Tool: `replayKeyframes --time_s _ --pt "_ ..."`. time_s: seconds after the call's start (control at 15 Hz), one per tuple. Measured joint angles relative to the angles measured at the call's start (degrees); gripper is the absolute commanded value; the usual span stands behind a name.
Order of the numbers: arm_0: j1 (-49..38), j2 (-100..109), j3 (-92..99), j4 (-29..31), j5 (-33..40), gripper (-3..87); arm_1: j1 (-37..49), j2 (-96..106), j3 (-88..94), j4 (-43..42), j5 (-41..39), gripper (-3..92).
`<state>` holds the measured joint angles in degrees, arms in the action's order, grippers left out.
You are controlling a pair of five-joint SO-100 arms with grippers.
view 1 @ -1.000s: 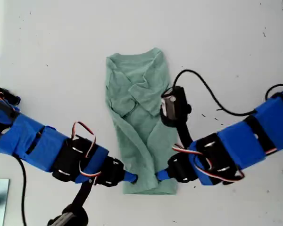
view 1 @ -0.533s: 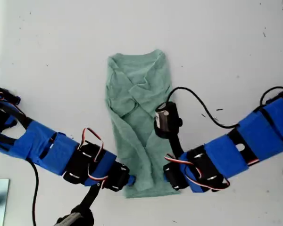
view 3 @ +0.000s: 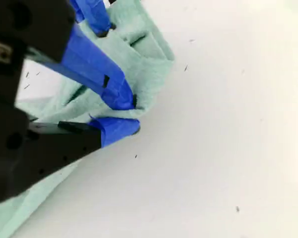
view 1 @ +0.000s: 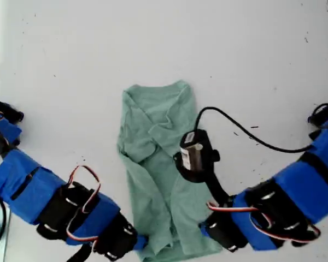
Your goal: Fold t shirt
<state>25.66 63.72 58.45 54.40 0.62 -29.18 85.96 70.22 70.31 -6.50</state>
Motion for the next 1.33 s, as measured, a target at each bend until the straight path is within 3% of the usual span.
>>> replayKeyframes --time_s 0.27,0.4,0.6,0.73,0.87,0.93,1.0,1.07,1.33 --pt "1.32 1.41 0.0 -1.41 -1.49 -0.2 -0.97 0.79 0.0 -0.88 -1.41 -0.4" --pt "0.88 6.24 0.88 1.32 -0.88 -0.2 2.81 5.1 0.44 0.7 -6.15 -0.4" --pt "-9.23 15.47 4.31 10.55 5.19 -0.2 18.19 13.97 2.99 4.31 -19.34 -0.4" --pt "-19.51 20.83 8.7 13.18 10.37 -0.2 30.15 14.85 3.08 5.01 -27.77 -0.4" --pt "-27.6 23.29 9.93 15.29 13.54 0.5 36.83 14.85 3.08 5.01 -31.9 0.2" --pt "-29.62 24.87 10.72 15.82 14.41 19.7 37.88 14.85 3.08 5.01 -32.87 15.9" --pt "-30.59 26.98 11.95 15.82 15.47 28.0 38.94 14.94 3.08 5.01 -33.75 48.6" --pt "-32.34 30.85 14.59 15.91 17.05 28.8 41.13 15.29 3.08 5.19 -35.07 60.0" --pt "-51.06 63.28 44.65 12.22 18.72 27.7 58.8 32.78 16.7 4.48 -39.2 45.9"
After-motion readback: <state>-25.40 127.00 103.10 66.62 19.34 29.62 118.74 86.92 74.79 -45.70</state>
